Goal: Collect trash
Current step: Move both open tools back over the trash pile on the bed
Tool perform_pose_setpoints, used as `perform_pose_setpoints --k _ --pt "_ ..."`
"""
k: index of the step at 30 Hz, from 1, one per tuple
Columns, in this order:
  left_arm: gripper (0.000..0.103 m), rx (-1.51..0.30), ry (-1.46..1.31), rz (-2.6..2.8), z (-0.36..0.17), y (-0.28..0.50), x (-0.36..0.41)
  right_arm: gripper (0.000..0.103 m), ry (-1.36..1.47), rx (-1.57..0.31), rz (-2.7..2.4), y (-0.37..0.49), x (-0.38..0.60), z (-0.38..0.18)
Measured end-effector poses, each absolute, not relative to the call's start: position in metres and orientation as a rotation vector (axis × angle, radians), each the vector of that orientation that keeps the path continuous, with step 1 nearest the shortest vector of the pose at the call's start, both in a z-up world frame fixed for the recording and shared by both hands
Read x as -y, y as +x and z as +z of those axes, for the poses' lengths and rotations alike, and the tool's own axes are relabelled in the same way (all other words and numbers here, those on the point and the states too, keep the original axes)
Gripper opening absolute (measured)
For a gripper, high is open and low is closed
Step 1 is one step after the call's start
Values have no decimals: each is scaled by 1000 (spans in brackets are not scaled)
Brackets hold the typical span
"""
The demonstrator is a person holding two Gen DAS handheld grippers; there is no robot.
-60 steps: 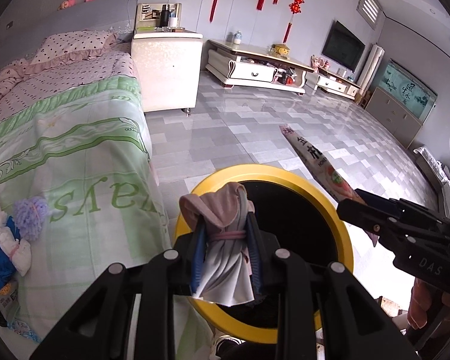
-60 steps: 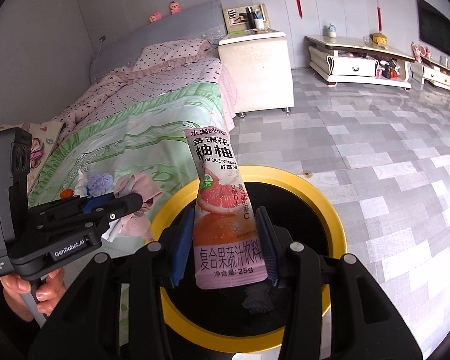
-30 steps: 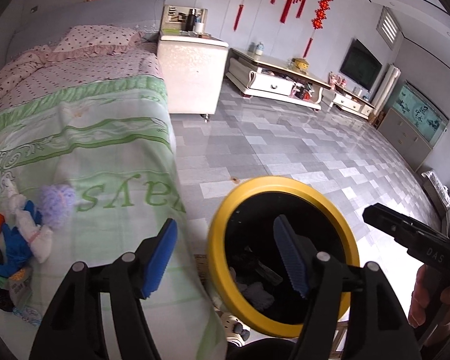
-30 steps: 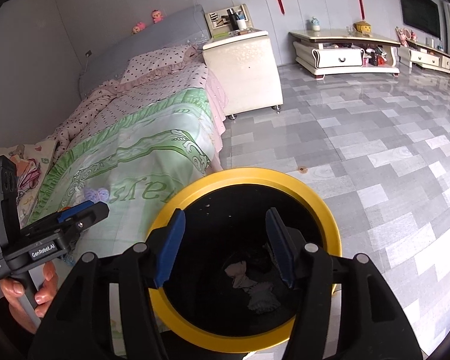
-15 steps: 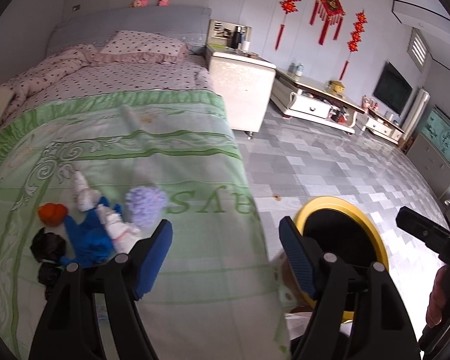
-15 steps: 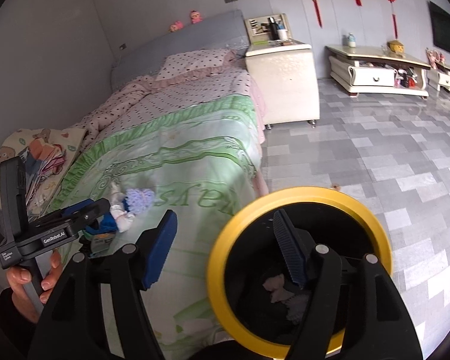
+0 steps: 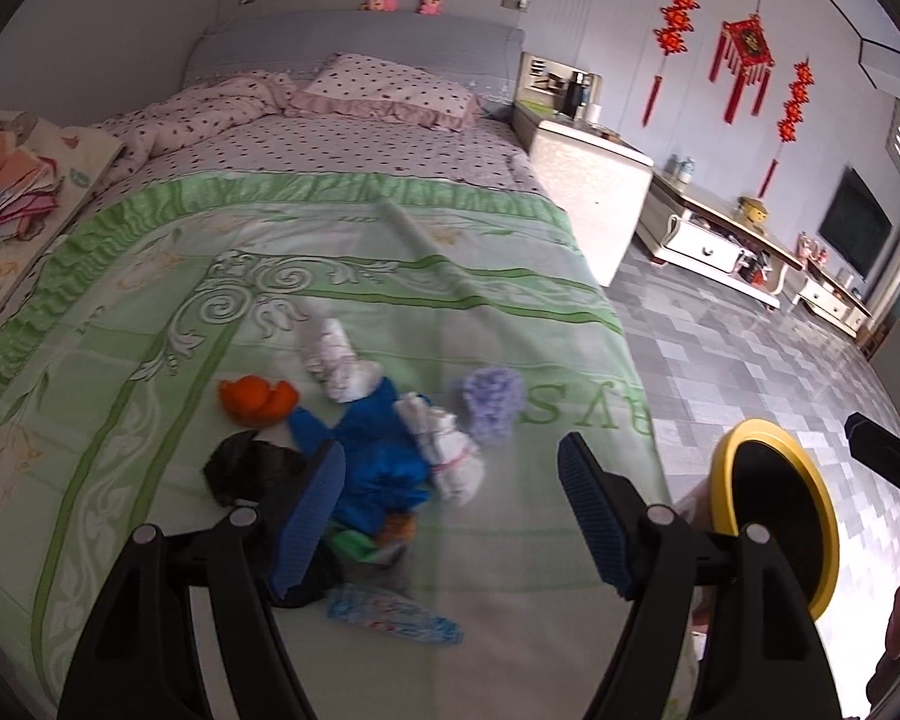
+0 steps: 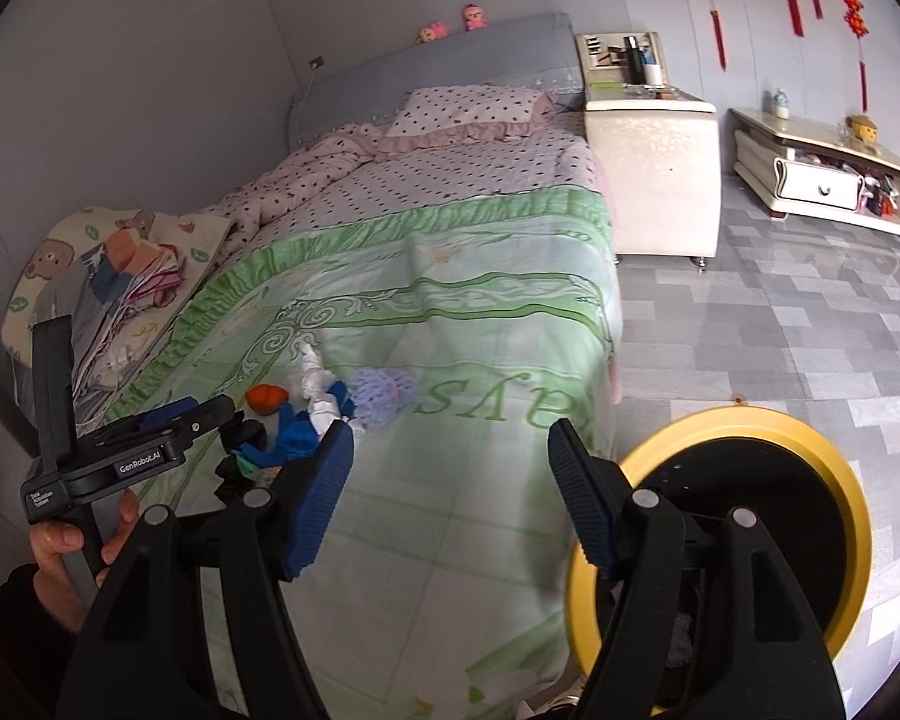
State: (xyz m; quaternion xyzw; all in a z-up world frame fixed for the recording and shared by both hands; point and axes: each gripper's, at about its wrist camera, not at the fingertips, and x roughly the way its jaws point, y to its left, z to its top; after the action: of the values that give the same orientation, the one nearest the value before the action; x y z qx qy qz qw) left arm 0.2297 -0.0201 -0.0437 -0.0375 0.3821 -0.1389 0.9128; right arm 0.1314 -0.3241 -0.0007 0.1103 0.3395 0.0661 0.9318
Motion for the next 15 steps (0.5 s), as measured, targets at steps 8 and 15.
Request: perform_pose_setpoints --k 8,15 --pt "70 -815 -135 -204 -59 242 -31 64 171 -730 190 160 276 -10" --pt "70 -851 -158 -154 -82 253 -57 64 135 -774 237 183 248 -32"
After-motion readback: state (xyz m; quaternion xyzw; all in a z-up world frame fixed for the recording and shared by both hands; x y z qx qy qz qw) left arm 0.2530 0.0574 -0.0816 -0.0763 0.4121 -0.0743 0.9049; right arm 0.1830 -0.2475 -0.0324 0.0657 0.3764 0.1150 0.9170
